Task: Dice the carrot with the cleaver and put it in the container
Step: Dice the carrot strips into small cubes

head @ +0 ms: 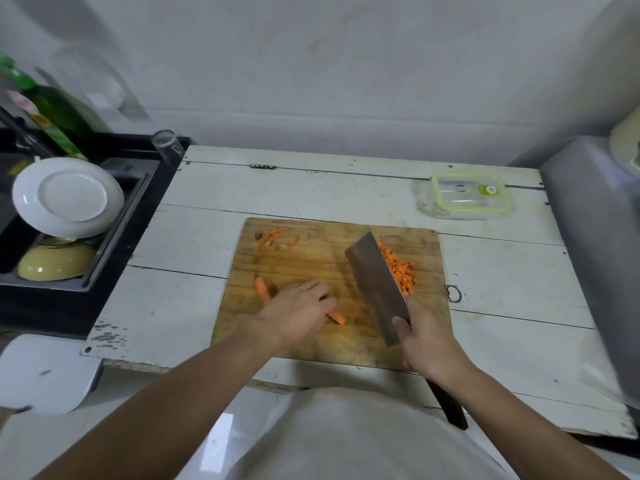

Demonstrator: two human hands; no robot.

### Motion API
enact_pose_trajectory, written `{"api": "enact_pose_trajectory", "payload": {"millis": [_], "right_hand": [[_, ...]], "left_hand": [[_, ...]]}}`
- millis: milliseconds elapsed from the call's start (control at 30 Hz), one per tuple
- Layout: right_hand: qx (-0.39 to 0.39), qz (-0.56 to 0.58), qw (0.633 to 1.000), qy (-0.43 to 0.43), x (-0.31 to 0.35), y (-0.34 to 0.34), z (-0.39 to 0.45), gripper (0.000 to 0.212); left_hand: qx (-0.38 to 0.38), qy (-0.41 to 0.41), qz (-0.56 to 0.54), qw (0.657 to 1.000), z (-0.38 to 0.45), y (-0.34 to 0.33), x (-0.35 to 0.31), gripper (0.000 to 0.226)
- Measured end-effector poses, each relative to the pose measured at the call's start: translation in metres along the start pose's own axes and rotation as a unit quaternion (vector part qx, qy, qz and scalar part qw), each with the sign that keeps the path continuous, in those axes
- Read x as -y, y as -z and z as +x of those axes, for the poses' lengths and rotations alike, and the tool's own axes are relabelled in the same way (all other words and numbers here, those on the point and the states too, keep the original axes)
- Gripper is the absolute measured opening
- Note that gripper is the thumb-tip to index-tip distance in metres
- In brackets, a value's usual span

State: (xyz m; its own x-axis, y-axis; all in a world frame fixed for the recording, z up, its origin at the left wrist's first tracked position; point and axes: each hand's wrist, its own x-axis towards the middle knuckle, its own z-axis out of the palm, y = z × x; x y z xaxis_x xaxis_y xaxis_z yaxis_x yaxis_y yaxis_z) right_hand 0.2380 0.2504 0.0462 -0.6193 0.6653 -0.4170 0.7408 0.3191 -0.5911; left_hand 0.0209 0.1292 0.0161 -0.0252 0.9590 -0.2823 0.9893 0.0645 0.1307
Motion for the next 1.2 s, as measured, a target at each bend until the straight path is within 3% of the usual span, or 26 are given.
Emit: {"api": "enact_pose_trajectory", "payload": {"millis": [67, 167, 233, 300, 333, 367, 433, 467, 500, 567, 600, 667, 733, 800, 900, 1000, 1100, 1200], "right_hand": [[-0.006, -0.014, 1.0, 0.003, -0.004, 0.003, -0.002, 0.016], [-0.014, -0.023, 1.0, 0.002, -0.006, 0.001, -0.002, 0.021], [-0.012, -0.036, 0.999, 0.006, -0.005, -0.002, -0.003, 0.028], [0.003, -0.048, 0.999, 0.014, -0.004, -0.005, -0.004, 0.03], [0.01, -0.053, 0.998, 0.018, -0.003, -0.006, -0.004, 0.028], [0.016, -0.061, 0.998, 0.023, -0.002, -0.007, -0.005, 0.026], [0.019, -0.087, 0.995, 0.034, 0.001, -0.009, -0.005, 0.027], [0.019, -0.095, 0.995, 0.035, 0.001, -0.01, -0.004, 0.029], [0.018, -0.098, 0.995, 0.031, 0.0, -0.01, -0.003, 0.031], [0.013, -0.085, 0.996, 0.013, -0.001, -0.007, -0.002, 0.033], [0.009, -0.072, 0.997, 0.005, -0.003, -0.006, -0.002, 0.032], [0.003, -0.05, 0.999, -0.005, -0.007, -0.001, -0.003, 0.028], [0.002, -0.045, 0.999, -0.012, -0.012, 0.004, -0.004, 0.024], [-0.001, -0.045, 0.999, -0.011, -0.017, 0.008, -0.006, 0.027], [0.003, -0.043, 0.999, -0.014, -0.019, 0.009, -0.009, 0.026], [0.003, -0.042, 0.999, -0.012, -0.021, 0.008, -0.01, 0.025], [0.004, -0.038, 0.999, -0.01, -0.021, 0.008, -0.011, 0.022], [0.008, -0.055, 0.998, -0.007, -0.02, 0.005, -0.011, 0.024]], "left_hand": [[0.013, 0.141, -0.044, 0.989, 0.002, 0.004, -0.018, 0.029], [0.039, 0.326, -0.232, 0.916, 0.002, -0.004, -0.034, 0.05], [0.057, 0.401, -0.399, 0.822, 0.0, -0.006, -0.042, 0.061], [0.067, 0.444, -0.573, 0.686, -0.001, -0.004, -0.051, 0.06], [0.069, 0.447, -0.625, 0.636, -0.001, -0.004, -0.054, 0.056], [0.071, 0.443, -0.659, 0.604, -0.001, -0.003, -0.057, 0.053], [0.072, 0.432, -0.689, 0.578, -0.002, -0.004, -0.062, 0.047], [0.066, 0.43, -0.673, 0.599, -0.002, -0.003, -0.064, 0.044], [0.049, 0.427, -0.614, 0.662, -0.003, -0.003, -0.064, 0.04], [-0.032, 0.395, -0.385, 0.834, -0.009, -0.008, -0.06, 0.029], [-0.094, 0.353, -0.294, 0.883, -0.012, -0.012, -0.057, 0.024], [-0.186, 0.219, -0.216, 0.933, -0.016, -0.021, -0.05, 0.016], [-0.203, 0.062, -0.146, 0.966, -0.015, -0.035, -0.04, 0.009], [-0.18, -0.027, -0.091, 0.979, -0.013, -0.043, -0.032, 0.017], [-0.136, -0.032, -0.079, 0.987, -0.005, -0.041, -0.024, 0.025], [-0.074, 0.119, -0.169, 0.976, 0.002, -0.027, -0.033, 0.023], [-0.045, 0.29, -0.288, 0.912, 0.002, -0.011, -0.052, 0.02], [-0.034, 0.372, -0.374, 0.849, 0.004, -0.014, -0.069, 0.022]]}}
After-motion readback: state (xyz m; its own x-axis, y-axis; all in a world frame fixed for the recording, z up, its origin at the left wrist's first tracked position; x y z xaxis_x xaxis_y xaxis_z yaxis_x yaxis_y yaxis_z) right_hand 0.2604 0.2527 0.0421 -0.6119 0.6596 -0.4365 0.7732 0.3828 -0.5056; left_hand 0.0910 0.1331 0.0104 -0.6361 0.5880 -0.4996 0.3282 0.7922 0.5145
